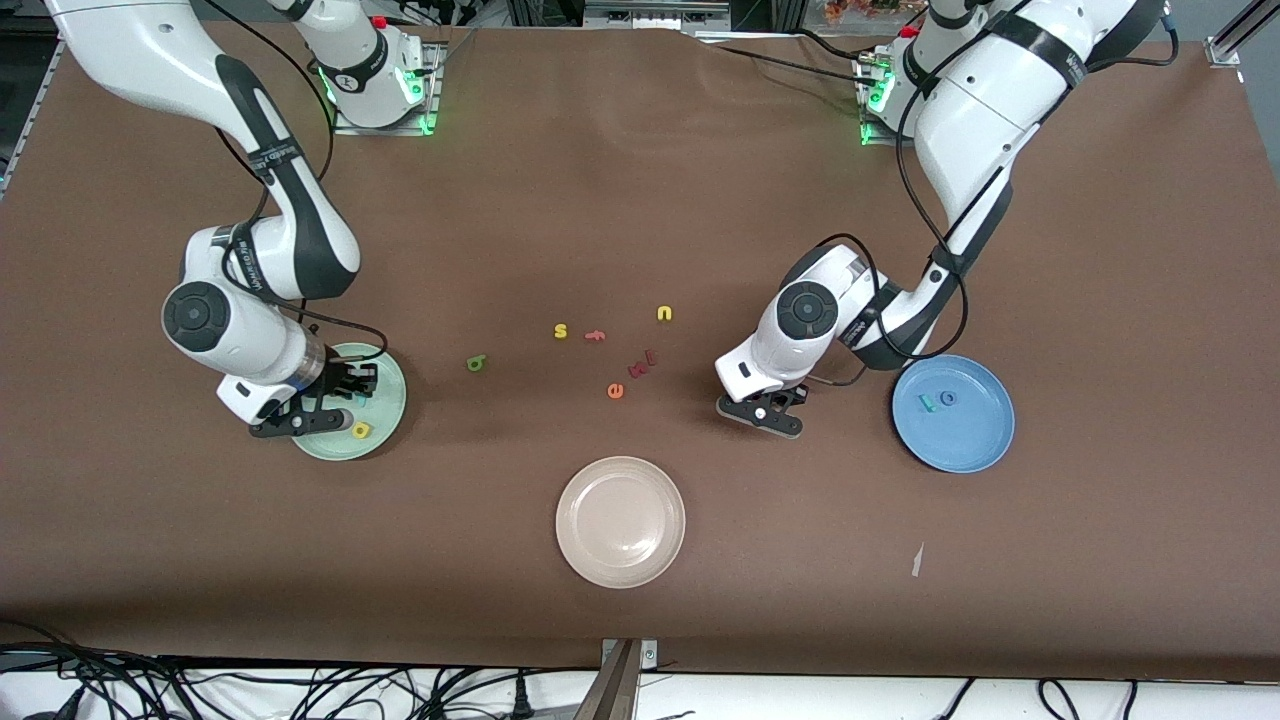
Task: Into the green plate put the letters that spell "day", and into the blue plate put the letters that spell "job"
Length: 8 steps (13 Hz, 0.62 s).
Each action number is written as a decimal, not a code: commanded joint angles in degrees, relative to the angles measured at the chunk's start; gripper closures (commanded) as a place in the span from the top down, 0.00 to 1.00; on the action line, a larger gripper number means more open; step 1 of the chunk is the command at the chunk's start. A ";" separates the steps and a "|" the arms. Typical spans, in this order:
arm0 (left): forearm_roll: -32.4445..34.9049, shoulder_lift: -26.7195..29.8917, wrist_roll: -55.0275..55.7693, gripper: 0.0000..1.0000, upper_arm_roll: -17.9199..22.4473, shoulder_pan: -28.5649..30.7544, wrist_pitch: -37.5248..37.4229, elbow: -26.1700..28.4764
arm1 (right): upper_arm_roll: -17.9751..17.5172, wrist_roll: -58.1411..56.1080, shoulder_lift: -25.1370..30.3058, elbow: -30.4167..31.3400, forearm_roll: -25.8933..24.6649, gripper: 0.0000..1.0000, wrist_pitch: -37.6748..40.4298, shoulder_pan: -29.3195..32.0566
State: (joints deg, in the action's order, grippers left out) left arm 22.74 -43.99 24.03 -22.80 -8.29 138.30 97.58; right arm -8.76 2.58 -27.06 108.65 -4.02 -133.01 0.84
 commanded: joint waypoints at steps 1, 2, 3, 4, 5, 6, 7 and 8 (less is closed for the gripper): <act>3.79 1.52 -2.48 0.00 0.56 0.46 -4.50 -1.16 | -0.90 2.06 1.40 1.48 -0.55 0.38 0.12 0.13; 4.32 3.01 -5.11 0.00 0.48 0.99 -8.09 -1.25 | -1.60 4.25 0.96 1.13 -0.55 0.38 0.12 0.04; 4.42 4.25 -8.27 0.00 0.47 1.95 -11.09 -1.25 | -3.52 7.24 0.43 0.87 -0.63 0.38 -0.40 -0.05; 4.42 5.74 -12.48 0.00 0.47 3.26 -13.99 -1.25 | -4.67 11.18 -0.35 0.52 -0.64 0.38 -0.41 -0.75; 4.33 6.97 -17.48 0.00 0.30 5.02 -16.37 -1.25 | -4.94 14.87 -0.88 0.34 -0.81 0.38 -0.50 -2.75; 4.24 8.11 -23.27 0.00 0.30 7.21 -17.96 -1.16 | -4.95 17.17 -1.24 0.25 -0.81 0.38 -0.58 -4.51; 4.07 8.73 -29.16 0.00 0.21 9.67 -19.45 -1.16 | -4.95 18.85 -1.33 0.25 -0.81 0.38 -1.11 -5.66; 4.07 9.26 -34.44 0.00 0.21 11.78 -20.60 -1.16 | -5.03 20.00 -1.68 0.34 -0.81 0.39 -1.46 -6.54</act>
State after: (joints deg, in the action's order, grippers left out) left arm 25.94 -36.89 -1.20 -22.20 -0.39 119.91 95.21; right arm -13.73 19.43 -28.23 108.90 -4.02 -133.54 -4.38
